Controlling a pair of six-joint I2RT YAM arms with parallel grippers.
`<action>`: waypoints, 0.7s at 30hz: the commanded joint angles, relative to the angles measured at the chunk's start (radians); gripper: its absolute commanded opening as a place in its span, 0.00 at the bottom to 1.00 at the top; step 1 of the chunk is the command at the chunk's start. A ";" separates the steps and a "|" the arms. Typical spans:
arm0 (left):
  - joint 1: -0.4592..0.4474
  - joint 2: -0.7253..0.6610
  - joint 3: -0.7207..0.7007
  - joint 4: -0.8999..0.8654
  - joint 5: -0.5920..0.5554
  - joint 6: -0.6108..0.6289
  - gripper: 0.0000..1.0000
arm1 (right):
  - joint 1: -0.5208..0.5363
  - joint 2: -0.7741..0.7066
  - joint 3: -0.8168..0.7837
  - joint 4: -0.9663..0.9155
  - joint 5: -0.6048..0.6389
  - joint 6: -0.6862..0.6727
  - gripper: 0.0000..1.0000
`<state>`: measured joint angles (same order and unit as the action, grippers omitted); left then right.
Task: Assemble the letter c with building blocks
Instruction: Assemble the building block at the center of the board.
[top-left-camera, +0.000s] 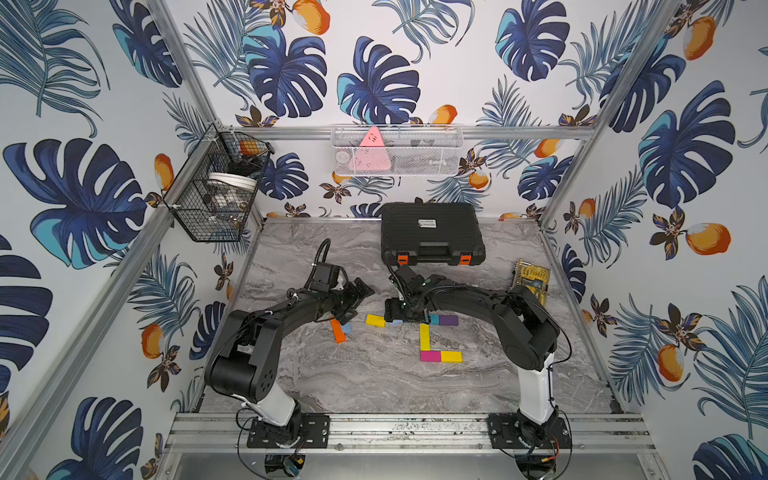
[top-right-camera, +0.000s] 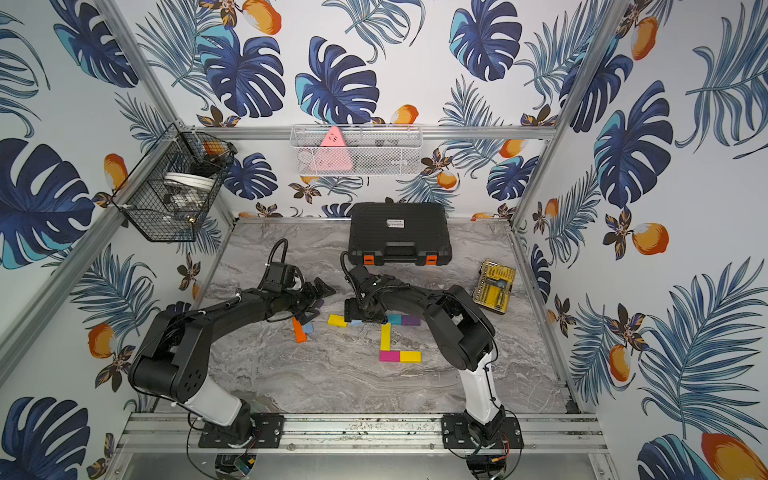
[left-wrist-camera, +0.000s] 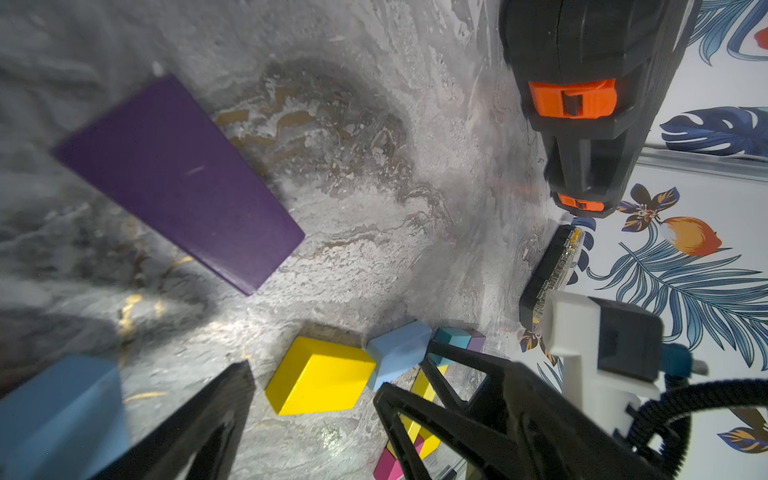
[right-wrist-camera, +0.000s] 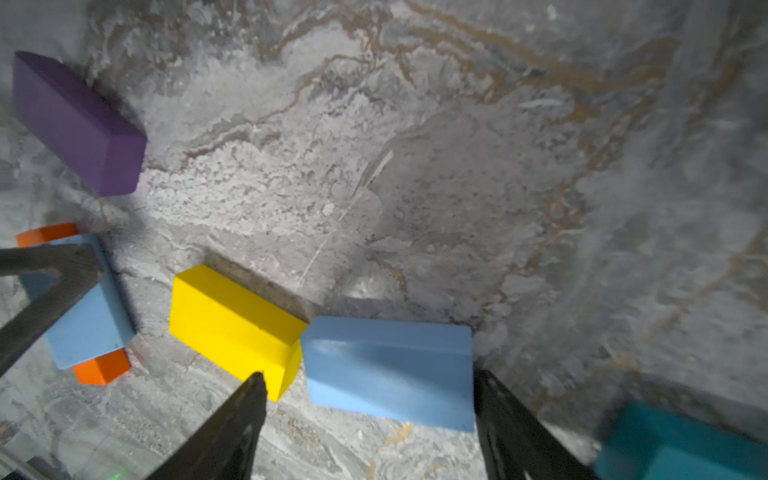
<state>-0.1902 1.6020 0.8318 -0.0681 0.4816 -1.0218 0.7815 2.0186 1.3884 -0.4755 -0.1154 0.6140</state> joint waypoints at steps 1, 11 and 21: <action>0.000 0.004 0.004 0.020 -0.002 -0.009 0.99 | 0.000 -0.010 -0.017 0.036 -0.057 0.033 0.80; -0.002 0.013 -0.004 0.034 0.005 -0.012 0.99 | 0.001 -0.053 -0.071 0.076 -0.105 0.065 0.79; -0.033 0.024 -0.006 0.052 -0.002 -0.023 0.99 | 0.001 -0.100 -0.070 -0.002 -0.001 -0.008 0.79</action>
<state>-0.2188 1.6226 0.8249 -0.0376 0.4820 -1.0260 0.7807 1.9228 1.2995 -0.4259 -0.1795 0.6533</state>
